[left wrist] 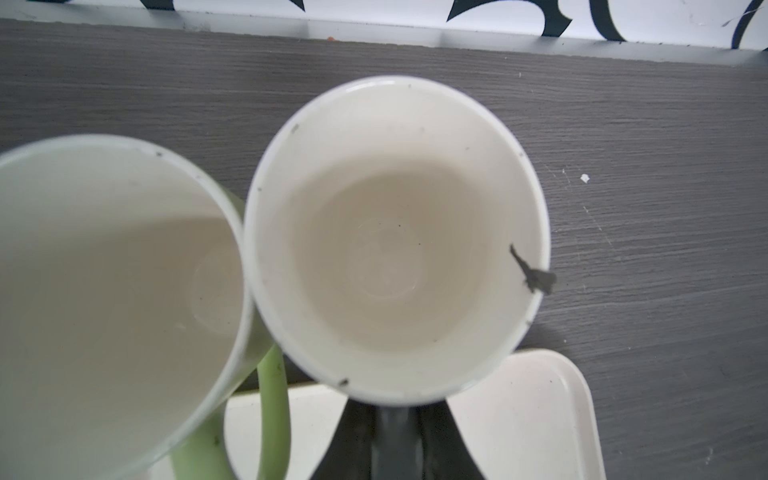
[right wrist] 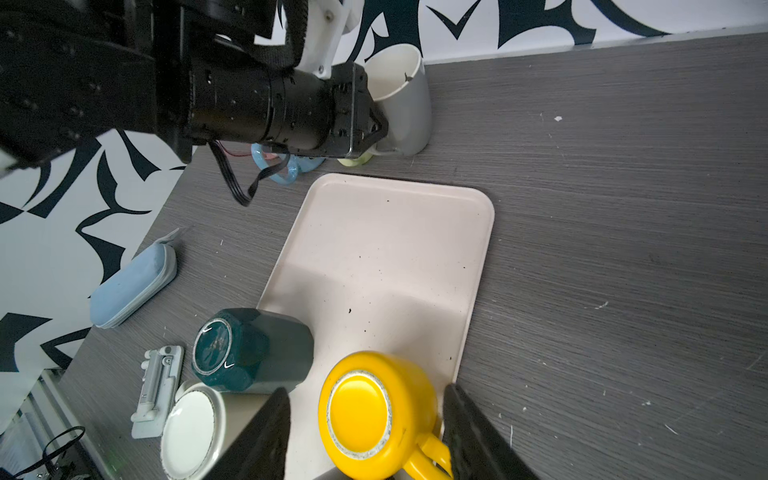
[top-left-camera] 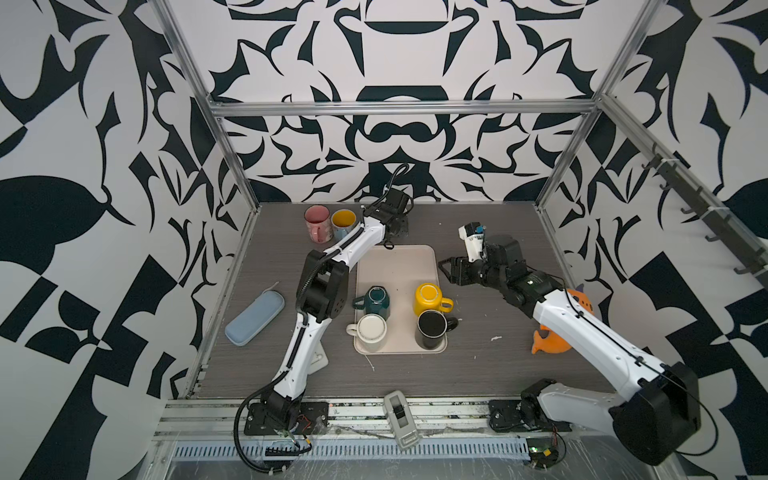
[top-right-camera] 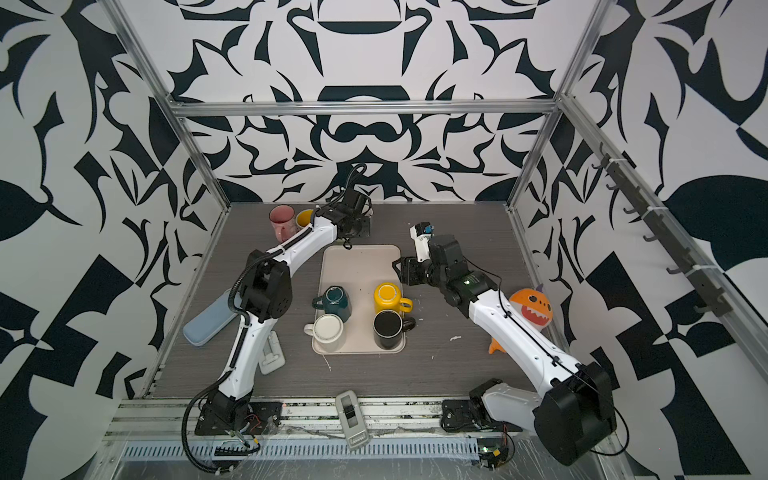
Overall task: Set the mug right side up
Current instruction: 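Set the white mug down beside the light green mug and open the left gripper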
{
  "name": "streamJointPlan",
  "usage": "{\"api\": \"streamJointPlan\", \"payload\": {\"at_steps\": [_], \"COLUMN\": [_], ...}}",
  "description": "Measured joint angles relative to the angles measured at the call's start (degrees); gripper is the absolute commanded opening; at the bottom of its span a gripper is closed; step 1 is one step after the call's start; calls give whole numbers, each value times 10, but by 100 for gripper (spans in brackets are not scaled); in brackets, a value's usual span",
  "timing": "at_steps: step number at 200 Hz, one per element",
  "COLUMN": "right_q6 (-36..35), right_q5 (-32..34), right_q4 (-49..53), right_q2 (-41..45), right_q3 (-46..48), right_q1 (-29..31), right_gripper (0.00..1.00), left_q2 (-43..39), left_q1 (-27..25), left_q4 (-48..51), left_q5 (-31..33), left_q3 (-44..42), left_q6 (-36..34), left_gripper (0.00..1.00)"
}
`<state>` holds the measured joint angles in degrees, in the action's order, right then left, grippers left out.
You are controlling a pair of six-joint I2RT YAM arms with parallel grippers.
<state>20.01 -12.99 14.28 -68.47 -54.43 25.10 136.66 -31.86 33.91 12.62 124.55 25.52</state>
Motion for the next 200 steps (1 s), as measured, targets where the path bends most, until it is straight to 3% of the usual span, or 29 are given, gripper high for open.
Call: {"api": "streamJointPlan", "payload": {"at_steps": [80,200], "right_q6": [7,9], "right_q5": [-5,-8], "right_q4": [-5,-9], "right_q2": [-10,-10], "right_q3": [0,0], "right_q1": [-3,-3], "right_gripper": [61,62], "left_q2": [0,0], "left_q1": [1,1], "left_q4": [4,11], "left_q5": [-3,-9], "left_q3": [0,-5], "left_q6": [0,1], "left_gripper": [0,22]}}
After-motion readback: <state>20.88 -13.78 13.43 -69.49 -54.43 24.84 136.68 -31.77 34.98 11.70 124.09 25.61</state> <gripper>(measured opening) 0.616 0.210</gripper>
